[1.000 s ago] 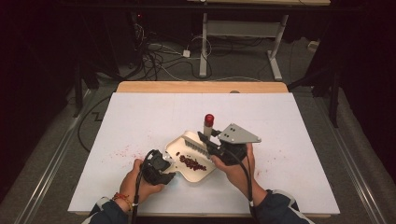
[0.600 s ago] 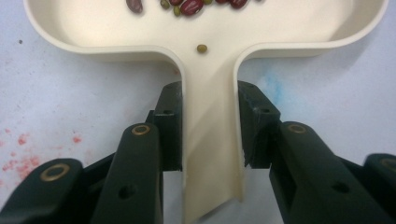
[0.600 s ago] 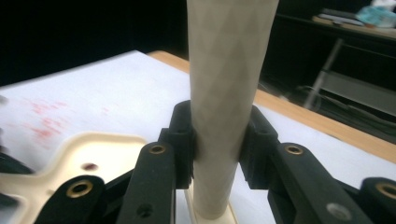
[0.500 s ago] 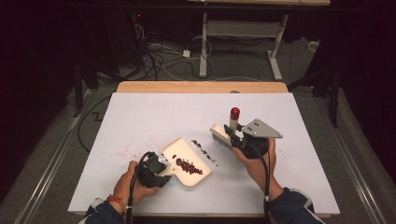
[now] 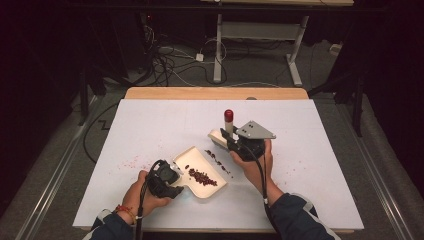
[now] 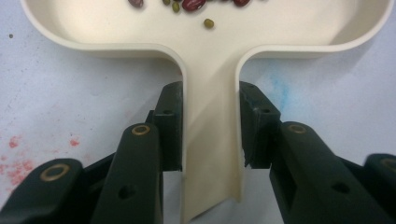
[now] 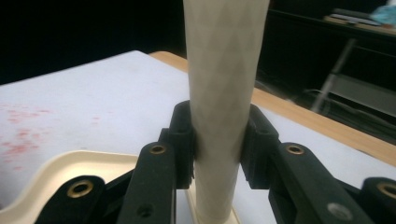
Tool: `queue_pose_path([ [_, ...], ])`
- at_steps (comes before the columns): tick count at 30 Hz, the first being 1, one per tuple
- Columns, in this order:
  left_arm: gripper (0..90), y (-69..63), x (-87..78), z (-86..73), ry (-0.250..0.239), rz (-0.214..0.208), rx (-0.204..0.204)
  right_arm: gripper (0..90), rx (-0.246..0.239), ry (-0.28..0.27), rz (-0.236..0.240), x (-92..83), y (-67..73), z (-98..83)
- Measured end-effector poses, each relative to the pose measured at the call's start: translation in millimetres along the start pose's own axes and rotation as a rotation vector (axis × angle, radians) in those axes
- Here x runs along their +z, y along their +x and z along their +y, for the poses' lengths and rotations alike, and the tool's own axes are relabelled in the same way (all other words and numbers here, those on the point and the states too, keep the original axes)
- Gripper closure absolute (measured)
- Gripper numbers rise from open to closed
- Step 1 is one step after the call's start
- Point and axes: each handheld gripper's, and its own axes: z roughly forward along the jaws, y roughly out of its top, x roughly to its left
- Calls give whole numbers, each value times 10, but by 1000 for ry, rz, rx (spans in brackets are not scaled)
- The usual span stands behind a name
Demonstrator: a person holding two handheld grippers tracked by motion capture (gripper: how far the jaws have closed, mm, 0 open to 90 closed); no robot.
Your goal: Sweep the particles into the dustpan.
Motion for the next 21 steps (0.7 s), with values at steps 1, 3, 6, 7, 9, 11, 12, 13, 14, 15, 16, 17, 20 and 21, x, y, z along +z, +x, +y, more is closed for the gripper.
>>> queue_pose_path([
  [1, 638, -2, -1, 7, 4, 5, 5, 700, 1, 0, 12, 7, 35, -3],
  [3, 638, -14, -6, 21, 10, 18, 13, 696, -10, 2, 24, 14, 102, -8],
  [6, 639, -22, -23, 34, 13, 24, 20, 694, -16, 4, 48, 4, 179, -10],
  [7, 638, -20, -27, 36, 13, 22, 19, 694, -23, 4, 52, -2, 200, -7],
  [9, 638, -14, -26, 38, 17, 18, 17, 694, -18, 4, 65, -14, 241, 0],
  [11, 639, -5, -19, 30, 14, 9, 10, 695, -14, 1, 83, -21, 277, 6],
  [12, 639, 2, -20, 26, 14, 5, 9, 694, -15, 4, 89, -24, 299, 10],
  [13, 639, 5, -22, 21, 13, 5, 7, 695, -20, 4, 95, -28, 312, 13],
  [14, 639, 9, -25, 17, 12, 4, 7, 696, -17, 3, 101, -32, 326, 16],
  [15, 639, 13, -26, 13, 13, -1, 5, 695, -16, 5, 106, -36, 338, 20],
  [16, 639, 16, -27, 10, 14, -3, 5, 696, -15, 3, 111, -40, 345, 23],
  [17, 639, 20, -28, 8, 15, -5, 6, 697, -20, 5, 110, -47, 352, 27],
  [20, 639, 24, -23, 4, 16, -7, 4, 697, -21, 6, 108, -49, 360, 26],
  [21, 639, 23, -20, 1, 16, -10, -1, 697, -21, 6, 107, -49, 360, 26],
])
